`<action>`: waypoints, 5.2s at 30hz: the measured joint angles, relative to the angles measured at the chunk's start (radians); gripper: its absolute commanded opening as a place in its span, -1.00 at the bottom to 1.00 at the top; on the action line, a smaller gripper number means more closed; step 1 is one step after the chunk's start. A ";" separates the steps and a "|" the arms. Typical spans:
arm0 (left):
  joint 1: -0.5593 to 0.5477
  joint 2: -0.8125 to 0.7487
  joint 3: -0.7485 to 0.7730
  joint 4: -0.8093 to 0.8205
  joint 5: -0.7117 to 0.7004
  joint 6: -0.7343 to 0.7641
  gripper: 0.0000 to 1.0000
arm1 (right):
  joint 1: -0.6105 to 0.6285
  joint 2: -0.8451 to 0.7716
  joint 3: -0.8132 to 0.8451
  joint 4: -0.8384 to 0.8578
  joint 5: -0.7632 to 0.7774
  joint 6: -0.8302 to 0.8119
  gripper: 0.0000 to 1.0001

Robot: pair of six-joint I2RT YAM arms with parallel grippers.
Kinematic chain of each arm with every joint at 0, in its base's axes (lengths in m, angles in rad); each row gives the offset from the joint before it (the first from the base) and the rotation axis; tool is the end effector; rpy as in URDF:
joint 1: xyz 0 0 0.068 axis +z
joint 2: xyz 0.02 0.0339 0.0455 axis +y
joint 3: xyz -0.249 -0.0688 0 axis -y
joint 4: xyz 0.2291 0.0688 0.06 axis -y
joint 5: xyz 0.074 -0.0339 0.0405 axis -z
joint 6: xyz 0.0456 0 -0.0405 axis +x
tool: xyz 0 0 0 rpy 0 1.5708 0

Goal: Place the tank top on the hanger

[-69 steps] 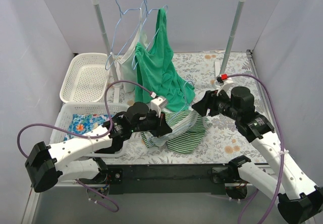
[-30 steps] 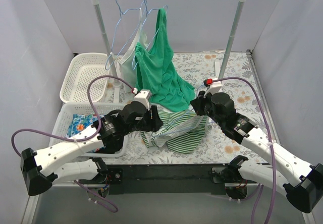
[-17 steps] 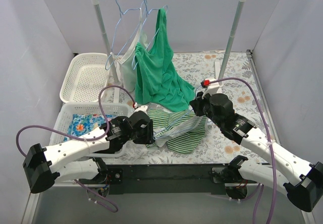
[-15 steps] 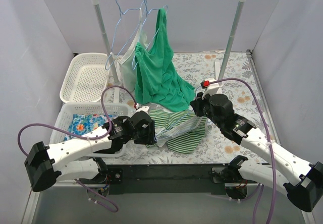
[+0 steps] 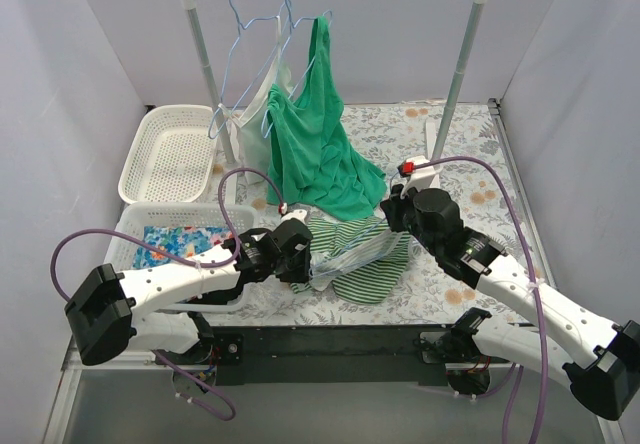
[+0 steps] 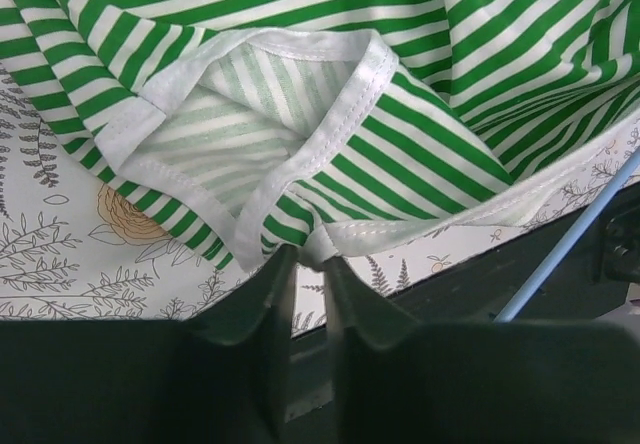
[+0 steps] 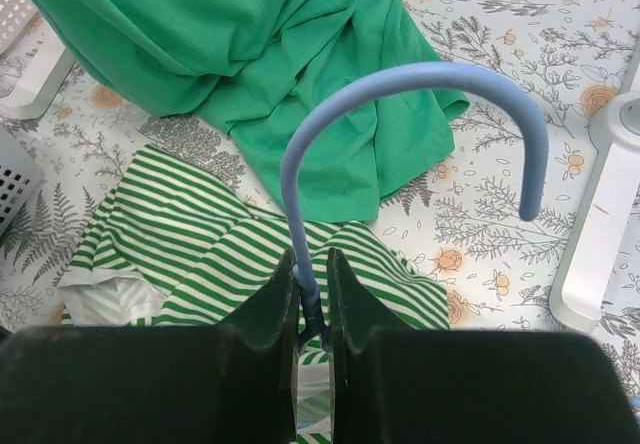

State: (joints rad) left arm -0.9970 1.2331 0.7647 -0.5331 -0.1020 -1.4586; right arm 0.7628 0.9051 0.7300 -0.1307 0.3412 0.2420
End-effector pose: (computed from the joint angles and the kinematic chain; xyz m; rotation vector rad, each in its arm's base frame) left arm 0.1306 -0.1935 0.1980 -0.6736 2.6858 -0.7154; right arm 0.1651 0.1367 0.2933 -0.2520 1.8584 0.3757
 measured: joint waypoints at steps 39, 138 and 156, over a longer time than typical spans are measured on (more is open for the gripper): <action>0.235 -0.080 0.365 -0.176 0.282 0.161 -1.00 | 0.103 0.062 0.053 0.131 0.381 -0.081 -0.97; -0.008 -0.185 0.558 -0.302 0.082 0.553 -1.00 | 0.304 0.321 0.815 -0.251 0.116 -0.259 -0.43; -0.006 -0.176 0.516 -0.138 -0.123 0.475 -1.00 | 0.304 0.028 0.436 -0.150 0.181 -0.130 0.66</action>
State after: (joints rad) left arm -1.0031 1.0569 1.2808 -0.6716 -0.2249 -0.9836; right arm 1.0672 0.9333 1.1664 -0.2810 0.5224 0.1116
